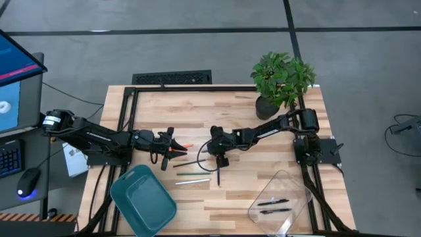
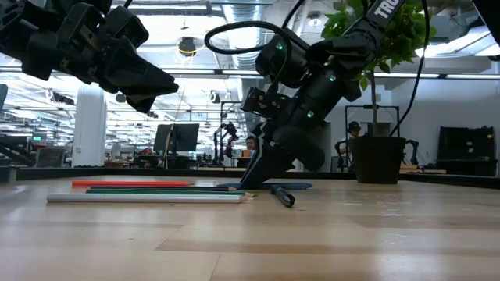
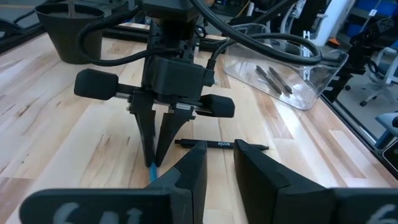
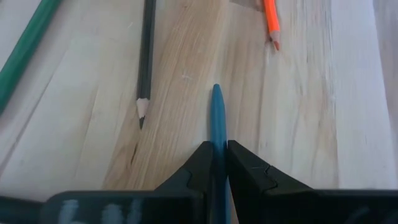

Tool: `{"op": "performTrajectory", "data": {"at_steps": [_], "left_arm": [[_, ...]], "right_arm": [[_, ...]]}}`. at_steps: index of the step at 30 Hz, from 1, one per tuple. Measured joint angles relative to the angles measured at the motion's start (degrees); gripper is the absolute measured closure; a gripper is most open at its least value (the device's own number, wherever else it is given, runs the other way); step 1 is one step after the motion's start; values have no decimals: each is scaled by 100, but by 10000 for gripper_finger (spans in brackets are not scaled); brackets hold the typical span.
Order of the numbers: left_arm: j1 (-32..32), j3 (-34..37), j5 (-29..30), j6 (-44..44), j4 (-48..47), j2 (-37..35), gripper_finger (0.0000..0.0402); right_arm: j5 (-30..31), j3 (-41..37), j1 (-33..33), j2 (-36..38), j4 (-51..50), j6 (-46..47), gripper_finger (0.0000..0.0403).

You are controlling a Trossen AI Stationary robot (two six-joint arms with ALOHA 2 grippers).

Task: Sort pens & pencils
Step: Put the blue pen in the transparent bin

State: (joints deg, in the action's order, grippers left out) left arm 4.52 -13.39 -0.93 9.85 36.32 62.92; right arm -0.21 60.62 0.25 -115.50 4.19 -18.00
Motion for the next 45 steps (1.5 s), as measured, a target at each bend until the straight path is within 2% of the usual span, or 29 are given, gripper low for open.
{"op": "performTrajectory", "data": {"at_steps": [8,14,18,33,38,41,45], "left_arm": [[1,0,0,43,0,0,330],[1,0,0,46,-2,0,330],[1,0,0,46,0,0,330],[0,0,0,46,0,0,330],[1,0,0,46,4,0,330],[0,-2,0,100,-65,-2,330],[0,-2,9,115,-187,-1,330]], "right_arm": [[-2,-24,0,-9,198,7,336],[4,-870,9,-24,2000,294,337],[9,-1213,9,-24,2615,484,337],[46,-1342,80,-27,2941,866,337],[39,-1311,140,-668,3936,1210,337],[-1,-1232,160,-1206,4870,1507,336],[43,-1203,160,-1577,5843,1671,337]]}}
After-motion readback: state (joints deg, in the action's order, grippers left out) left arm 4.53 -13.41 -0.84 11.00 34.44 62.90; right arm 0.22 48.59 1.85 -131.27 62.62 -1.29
